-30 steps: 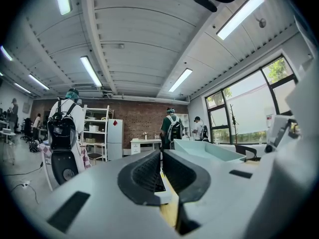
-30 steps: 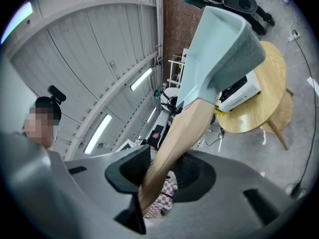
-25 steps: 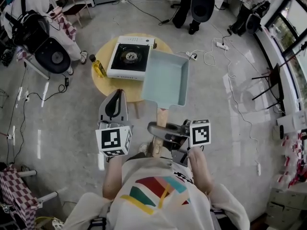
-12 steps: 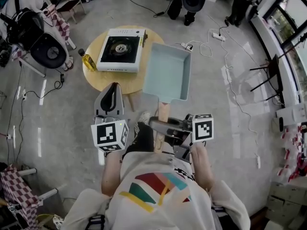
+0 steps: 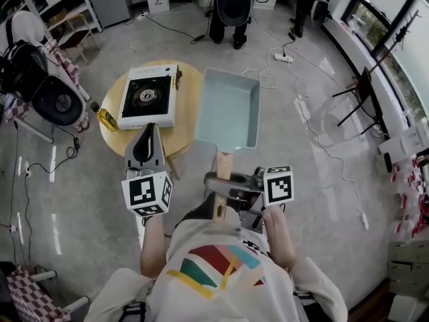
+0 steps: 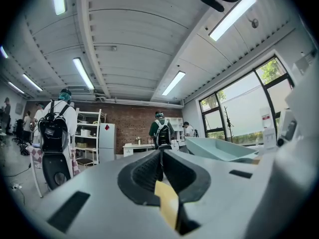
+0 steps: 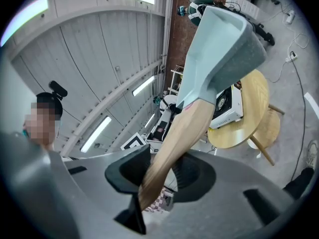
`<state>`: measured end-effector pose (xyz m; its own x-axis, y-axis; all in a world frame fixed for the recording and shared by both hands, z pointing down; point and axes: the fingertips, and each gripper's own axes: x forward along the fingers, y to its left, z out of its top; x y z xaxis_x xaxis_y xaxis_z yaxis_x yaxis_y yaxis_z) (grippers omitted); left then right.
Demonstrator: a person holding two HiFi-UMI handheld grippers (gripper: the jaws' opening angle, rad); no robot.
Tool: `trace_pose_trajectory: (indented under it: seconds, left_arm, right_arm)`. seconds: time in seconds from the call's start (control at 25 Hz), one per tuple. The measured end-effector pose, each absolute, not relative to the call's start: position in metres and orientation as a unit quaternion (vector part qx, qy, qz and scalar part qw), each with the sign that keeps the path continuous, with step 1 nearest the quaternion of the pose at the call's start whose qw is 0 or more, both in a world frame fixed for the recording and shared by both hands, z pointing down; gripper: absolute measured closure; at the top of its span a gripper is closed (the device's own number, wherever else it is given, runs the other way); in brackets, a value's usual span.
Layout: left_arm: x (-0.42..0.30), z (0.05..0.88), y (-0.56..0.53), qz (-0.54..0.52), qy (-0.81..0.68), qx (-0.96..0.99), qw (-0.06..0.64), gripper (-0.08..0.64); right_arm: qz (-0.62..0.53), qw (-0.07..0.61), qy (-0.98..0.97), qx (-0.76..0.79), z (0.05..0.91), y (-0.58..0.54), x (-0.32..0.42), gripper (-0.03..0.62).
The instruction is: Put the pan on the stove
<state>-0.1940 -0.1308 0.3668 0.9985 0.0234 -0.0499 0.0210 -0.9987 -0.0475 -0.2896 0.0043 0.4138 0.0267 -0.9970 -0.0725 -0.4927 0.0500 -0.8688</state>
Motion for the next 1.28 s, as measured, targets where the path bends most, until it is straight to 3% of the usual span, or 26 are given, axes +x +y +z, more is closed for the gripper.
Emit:
trace_pose_trajectory:
  seconds: [1.28]
  left_arm:
    - [-0.012,0.375,-0.076,0.014,-0.033,-0.999,0.030,0.548]
  right_arm:
    - [-0.319,0.383,0.603,-0.623,0.414,0.062,-0.118,0.472]
